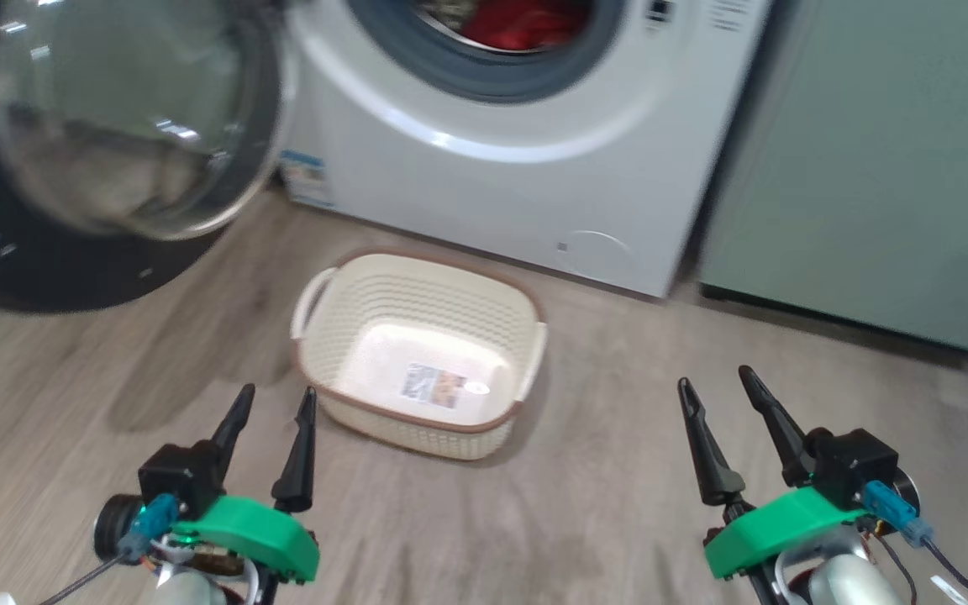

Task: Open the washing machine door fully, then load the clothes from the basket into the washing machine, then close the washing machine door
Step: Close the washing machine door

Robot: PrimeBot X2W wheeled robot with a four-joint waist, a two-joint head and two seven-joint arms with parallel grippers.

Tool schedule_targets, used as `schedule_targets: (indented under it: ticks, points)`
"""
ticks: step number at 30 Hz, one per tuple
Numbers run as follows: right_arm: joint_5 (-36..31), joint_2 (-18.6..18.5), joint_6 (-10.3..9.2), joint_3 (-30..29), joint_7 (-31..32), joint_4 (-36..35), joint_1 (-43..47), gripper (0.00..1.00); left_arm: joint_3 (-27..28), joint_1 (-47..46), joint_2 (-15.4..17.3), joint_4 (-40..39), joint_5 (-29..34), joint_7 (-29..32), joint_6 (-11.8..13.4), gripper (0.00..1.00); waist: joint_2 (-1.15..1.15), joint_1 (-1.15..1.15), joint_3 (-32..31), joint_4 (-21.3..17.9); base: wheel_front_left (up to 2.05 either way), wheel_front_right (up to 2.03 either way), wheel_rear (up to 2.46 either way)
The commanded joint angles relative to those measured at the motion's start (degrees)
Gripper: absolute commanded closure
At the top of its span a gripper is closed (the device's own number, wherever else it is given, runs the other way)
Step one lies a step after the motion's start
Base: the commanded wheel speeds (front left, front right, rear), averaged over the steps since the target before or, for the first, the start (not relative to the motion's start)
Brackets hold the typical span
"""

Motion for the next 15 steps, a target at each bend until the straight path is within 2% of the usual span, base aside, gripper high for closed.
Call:
schedule_targets:
  ticks: [1, 6, 15]
  points:
    - [0.1, 0.1, 0.00, 1.4, -0.4, -1.9, -1.3, 0.00, 2.4, -1.9, 0.1, -1.7, 0.6, -0.6, 0.0, 0.00, 0.00, 0.00, -1.0, 4.7, 0.00, 0.00, 0.00]
    - [1.8, 0.1, 0.00, 2.3, -0.4, -2.0, -1.2, 0.00, 3.8, -1.6, 0.1, -1.9, 2.2, -0.6, -0.6, 0.00, 0.00, 0.00, -2.1, 11.4, 0.00, 0.00, 0.00]
    - [3.5, 0.1, 0.00, 10.5, -0.4, 0.9, -8.1, 0.00, 10.6, 1.3, 0.1, -7.0, 1.8, -0.6, 0.6, 0.00, 0.00, 0.00, 0.7, 13.6, 0.00, 0.00, 0.00]
